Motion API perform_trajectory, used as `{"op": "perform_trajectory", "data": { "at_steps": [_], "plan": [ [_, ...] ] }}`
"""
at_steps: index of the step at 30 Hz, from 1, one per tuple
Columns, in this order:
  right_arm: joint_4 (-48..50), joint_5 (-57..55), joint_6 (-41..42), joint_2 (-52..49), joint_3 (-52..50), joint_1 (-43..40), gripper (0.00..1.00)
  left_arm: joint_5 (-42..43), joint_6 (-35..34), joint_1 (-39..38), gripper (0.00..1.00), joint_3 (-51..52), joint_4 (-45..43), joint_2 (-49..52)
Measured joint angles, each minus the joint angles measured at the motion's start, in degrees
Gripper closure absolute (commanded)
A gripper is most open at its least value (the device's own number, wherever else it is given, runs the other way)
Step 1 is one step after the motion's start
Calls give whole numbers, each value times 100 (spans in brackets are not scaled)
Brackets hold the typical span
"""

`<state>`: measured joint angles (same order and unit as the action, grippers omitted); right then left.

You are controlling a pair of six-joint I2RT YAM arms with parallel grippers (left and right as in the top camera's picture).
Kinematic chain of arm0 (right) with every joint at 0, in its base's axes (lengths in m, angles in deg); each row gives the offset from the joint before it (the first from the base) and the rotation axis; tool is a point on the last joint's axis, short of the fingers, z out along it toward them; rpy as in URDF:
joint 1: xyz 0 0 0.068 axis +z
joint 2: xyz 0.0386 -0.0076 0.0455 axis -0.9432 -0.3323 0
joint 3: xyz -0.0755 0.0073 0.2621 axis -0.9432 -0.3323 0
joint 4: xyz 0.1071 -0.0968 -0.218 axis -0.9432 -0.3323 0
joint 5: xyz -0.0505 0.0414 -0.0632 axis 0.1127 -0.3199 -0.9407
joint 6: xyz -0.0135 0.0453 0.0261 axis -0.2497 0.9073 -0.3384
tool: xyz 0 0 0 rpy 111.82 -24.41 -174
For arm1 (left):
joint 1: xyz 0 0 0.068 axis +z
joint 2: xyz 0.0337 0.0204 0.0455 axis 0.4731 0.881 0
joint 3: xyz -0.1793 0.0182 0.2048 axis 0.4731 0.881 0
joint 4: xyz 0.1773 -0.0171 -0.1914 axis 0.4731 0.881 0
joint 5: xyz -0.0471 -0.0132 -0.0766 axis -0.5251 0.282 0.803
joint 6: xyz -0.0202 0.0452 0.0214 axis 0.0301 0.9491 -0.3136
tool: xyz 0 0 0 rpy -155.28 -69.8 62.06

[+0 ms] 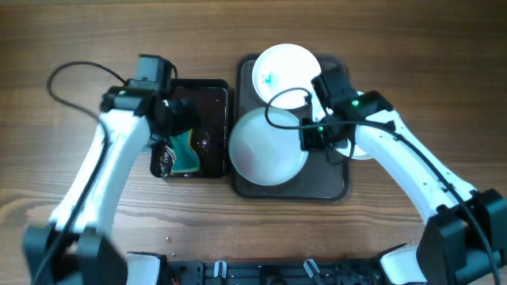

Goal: Clean dirty plates on tray and stack at the side
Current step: 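Return the sponge to the black tray with the left gripper, then lift the cleaned plate with the right gripper over the black tray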

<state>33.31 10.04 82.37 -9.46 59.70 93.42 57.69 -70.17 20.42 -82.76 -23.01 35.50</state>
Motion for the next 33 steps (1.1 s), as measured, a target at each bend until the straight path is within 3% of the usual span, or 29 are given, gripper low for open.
{"op": "perform_trajectory", "data": {
  "at_steps": [8, 16, 21, 33],
  "plan": [
    [-87, 450, 404, -133, 1012, 505, 96, 39, 0, 223, 0, -81, 57, -1740],
    [-92, 450, 610, -1650, 2216, 1270, 96, 42, 0, 387, 0, -81, 61, -3008],
    [326, -363, 463, -2256, 2610, 1552, 96, 39, 0, 387, 0, -81, 61, -3314],
    [837, -3285, 190, -2092, 2697, 2387, 96, 39, 0, 387, 0, -81, 61, -3340]
  ]
}}
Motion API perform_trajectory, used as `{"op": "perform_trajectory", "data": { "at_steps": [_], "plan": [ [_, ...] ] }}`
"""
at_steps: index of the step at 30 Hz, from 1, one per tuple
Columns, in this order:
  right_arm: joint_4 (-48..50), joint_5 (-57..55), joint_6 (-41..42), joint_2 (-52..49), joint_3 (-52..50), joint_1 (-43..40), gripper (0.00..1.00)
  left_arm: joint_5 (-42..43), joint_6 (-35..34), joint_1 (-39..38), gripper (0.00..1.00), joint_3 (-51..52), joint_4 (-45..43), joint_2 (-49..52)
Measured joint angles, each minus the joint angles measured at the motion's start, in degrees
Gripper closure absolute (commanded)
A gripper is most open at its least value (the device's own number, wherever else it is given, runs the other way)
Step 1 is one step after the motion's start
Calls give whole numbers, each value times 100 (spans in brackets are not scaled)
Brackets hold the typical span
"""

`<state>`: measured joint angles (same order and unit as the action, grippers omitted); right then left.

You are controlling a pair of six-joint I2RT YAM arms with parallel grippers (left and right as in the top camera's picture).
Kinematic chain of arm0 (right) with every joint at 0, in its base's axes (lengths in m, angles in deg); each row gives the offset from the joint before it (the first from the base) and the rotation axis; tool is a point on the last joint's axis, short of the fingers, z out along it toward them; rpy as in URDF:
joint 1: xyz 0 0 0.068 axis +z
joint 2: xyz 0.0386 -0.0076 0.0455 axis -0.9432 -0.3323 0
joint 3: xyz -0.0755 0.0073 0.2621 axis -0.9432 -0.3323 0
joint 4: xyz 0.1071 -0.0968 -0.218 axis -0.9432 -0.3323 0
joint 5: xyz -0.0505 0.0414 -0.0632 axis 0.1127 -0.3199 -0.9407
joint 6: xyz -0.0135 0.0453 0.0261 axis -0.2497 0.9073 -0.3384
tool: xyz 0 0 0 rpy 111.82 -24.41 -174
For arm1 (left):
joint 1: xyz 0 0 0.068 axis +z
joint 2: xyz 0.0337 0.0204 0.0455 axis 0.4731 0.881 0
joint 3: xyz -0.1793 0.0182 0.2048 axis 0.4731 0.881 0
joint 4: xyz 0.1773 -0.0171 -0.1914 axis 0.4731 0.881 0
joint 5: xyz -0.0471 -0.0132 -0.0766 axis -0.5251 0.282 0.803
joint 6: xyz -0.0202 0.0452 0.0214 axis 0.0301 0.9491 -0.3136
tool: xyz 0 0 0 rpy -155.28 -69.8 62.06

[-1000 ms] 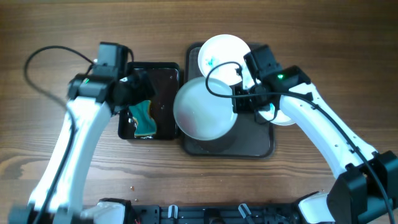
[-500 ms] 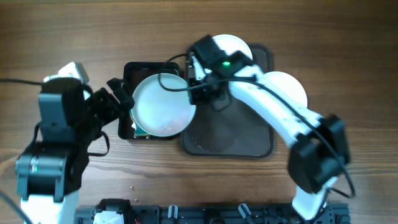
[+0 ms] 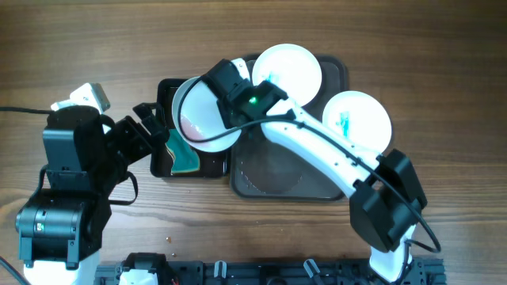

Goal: Clean dirty plates on tray and stack at the side

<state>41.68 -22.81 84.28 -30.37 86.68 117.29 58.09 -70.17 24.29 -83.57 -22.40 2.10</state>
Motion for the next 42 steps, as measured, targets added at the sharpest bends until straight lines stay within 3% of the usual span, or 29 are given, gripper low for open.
{"op": "perform_trajectory", "data": {
  "at_steps": [13, 22, 42],
  "plan": [
    [249, -2697, -59, 535, 0, 1010, 96, 2, 0, 0, 0, 0, 0, 0],
    [564, -3836, -389, 542, 0, 1241, 96, -11, 0, 33, 0, 0, 24, -7],
    [1062, -4577, -1255, 660, 0, 1493, 96, -92, 0, 63, 0, 0, 44, -4]
  ]
}}
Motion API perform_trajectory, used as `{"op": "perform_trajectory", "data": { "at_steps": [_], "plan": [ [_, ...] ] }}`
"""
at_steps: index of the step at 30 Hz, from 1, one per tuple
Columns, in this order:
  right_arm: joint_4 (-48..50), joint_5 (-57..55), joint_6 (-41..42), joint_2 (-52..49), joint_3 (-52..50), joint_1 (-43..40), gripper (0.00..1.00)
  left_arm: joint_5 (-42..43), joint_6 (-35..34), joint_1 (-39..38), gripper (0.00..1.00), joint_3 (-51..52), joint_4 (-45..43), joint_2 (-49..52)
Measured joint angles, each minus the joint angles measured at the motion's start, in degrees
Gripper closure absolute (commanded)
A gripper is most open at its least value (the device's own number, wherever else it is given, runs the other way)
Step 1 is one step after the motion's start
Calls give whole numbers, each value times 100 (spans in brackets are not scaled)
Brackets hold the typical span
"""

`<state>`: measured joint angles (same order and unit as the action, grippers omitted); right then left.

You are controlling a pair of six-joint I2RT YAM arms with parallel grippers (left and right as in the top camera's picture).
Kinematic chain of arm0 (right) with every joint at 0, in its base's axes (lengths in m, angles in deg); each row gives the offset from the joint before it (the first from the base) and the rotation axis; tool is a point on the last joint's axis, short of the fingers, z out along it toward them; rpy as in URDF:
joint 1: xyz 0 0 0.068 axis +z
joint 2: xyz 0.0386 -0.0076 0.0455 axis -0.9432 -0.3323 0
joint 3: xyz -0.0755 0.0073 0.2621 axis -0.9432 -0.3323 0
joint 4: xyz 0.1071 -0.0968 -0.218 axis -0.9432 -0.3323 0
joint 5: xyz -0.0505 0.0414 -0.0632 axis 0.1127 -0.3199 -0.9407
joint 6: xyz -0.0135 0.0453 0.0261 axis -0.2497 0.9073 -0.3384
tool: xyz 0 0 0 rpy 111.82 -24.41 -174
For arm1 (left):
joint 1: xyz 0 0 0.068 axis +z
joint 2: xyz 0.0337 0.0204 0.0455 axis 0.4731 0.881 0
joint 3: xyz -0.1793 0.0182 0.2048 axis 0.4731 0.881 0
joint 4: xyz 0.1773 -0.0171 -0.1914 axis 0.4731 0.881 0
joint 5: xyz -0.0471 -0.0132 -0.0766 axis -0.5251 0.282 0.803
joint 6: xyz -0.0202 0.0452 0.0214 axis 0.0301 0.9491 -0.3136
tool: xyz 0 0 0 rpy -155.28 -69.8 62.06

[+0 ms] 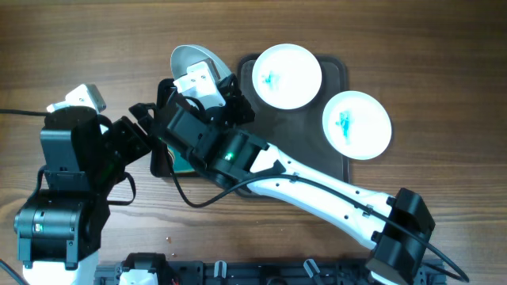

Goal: Clean dirty plates on tray and stack at the side

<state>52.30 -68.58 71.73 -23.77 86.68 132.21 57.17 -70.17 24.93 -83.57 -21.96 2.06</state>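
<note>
My right gripper (200, 79) has reached across to the left and is shut on a white plate (188, 59). The plate is tilted up on edge above the far end of the small black tray (161, 168). My left gripper (158, 138) sits just left of that tray. Its tips are mostly hidden under the right arm, and a sliver of the green sponge (179, 164) shows at them. Two more white plates carry blue-green stains. One (287, 75) is at the far end of the dark tray (337, 67); the other (356, 124) overlaps its right edge.
The right arm's white links (317, 194) run diagonally from the front right across the dark tray's front half. The left arm's base (59, 214) fills the front left. A cable (16, 112) trails off the left edge. Bare wooden table lies behind the trays.
My right gripper has moved the plate from over the middle of the small black tray to its far end, now tipped up on edge. The left arm has stayed put.
First my right gripper held the plate over the front of the dark tray while the left gripper was down at the sponge in the black tray. Then the plate was over the black tray and the left arm had drawn back left. Now the plate stands tilted at the far end.
</note>
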Motion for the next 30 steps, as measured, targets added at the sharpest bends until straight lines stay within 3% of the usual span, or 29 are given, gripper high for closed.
{"op": "perform_trajectory", "data": {
  "at_steps": [11, 21, 30],
  "plan": [
    [94, -22, -173, 0, 0, 15, 96, 2, 0, 0, 0, 0, -2, 0],
    [960, -111, -1351, 0, 0, 42, 96, 4, -2, 0, 0, 0, -7, -2],
    [997, -133, -1552, 0, 0, 44, 96, 4, 0, 0, 0, 0, -2, 0]
  ]
}}
